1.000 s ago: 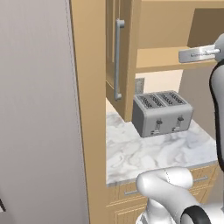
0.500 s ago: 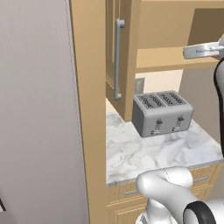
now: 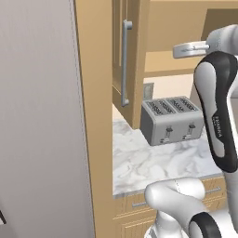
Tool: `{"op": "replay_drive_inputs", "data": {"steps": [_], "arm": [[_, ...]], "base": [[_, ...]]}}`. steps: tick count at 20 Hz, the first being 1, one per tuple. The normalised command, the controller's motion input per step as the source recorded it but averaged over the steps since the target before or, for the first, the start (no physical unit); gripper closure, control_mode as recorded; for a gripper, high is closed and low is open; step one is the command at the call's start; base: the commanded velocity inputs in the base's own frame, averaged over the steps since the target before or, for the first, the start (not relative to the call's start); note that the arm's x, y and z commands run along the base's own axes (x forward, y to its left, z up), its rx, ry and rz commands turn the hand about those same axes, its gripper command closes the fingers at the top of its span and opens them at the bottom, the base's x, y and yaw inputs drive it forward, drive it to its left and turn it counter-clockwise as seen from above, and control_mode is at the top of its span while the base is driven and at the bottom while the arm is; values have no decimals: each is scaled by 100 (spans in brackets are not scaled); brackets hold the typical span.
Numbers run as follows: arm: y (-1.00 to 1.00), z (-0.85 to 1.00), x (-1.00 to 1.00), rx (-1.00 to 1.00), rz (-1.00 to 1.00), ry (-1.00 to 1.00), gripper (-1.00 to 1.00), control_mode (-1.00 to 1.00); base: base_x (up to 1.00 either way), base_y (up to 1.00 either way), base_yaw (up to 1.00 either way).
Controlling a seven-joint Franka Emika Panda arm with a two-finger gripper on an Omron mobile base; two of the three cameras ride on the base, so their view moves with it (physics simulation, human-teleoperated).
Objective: Open the cabinet directly in front. Then move the liquor and the cup to the dining counter with the candle on it.
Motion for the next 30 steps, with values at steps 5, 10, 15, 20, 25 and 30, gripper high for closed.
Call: {"op": "replay_drive_inputs", "data": {"steps": [5,10,15,20,25,30], "arm": [[2,0,30,0,-2,0,-100,-100],[2,0,43,0,-1,0,-100,-100],[1,0,41,0,0,0,-100,-100],[10,-6,35,0,0,0,-100,-100],[7,-3,31,0,0,0,-100,-100],[4,-1,39,0,0,0,-100,-100]], "base": [[0,0,0],[0,0,0],[0,0,0],[0,0,0],[0,0,0],[0,0,0]]}}
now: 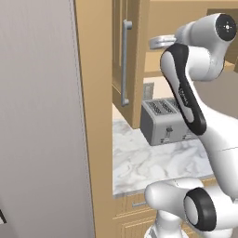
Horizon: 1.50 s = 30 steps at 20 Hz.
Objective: Open the cabinet directly in front. Then move the liquor and the cup to the dining counter with the candle on it.
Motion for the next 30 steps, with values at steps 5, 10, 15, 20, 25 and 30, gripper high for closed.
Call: {"op": "replay_drive_inputs", "data": {"steps": [5,10,15,20,25,30], "arm": [[6,-2,36,0,0,0,-100,-100],[5,-12,24,0,0,0,-100,-100],[0,-18,11,0,0,0,-100,-100],[4,-4,22,0,0,0,-100,-100],[8,-5,31,0,0,0,-100,-100],[5,-2,29,0,0,0,-100,-100]], "base": [[0,0,0],[0,0,0],[0,0,0],[0,0,0],[0,0,0],[0,0,0]]}}
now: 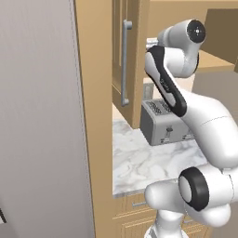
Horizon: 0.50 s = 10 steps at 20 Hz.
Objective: Open the cabinet directly in front. Then move the liquor and the cup to the dining counter with the candle on it.
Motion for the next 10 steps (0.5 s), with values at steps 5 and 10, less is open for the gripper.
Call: {"op": "replay_drive_inputs", "data": {"steps": [5,10], "arm": [[0,-3,26,0,0,0,-100,-100],[0,-2,27,0,0,0,-100,-100]], "base": [[0,0,0],[0,0,0]]}}
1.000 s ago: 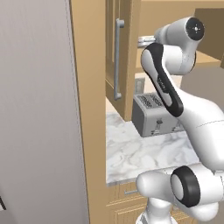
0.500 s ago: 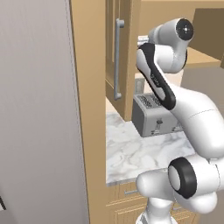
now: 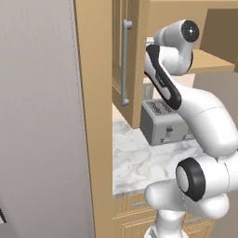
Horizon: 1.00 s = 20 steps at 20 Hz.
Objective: Open the cabinet directly in front. Then move the liquor and the cup to the dining counter with the candle on it.
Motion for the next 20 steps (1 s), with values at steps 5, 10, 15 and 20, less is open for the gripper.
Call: {"op": "replay_drive_inputs", "data": {"steps": [5,10,15,20], "arm": [[0,0,26,0,0,0,-100,-100],[0,0,25,0,0,0,-100,-100],[0,0,22,0,0,0,-100,-100],[2,-5,25,0,0,0,-100,-100]], "base": [[0,0,0],[0,0,0],[0,0,0],[0,0,0]]}}
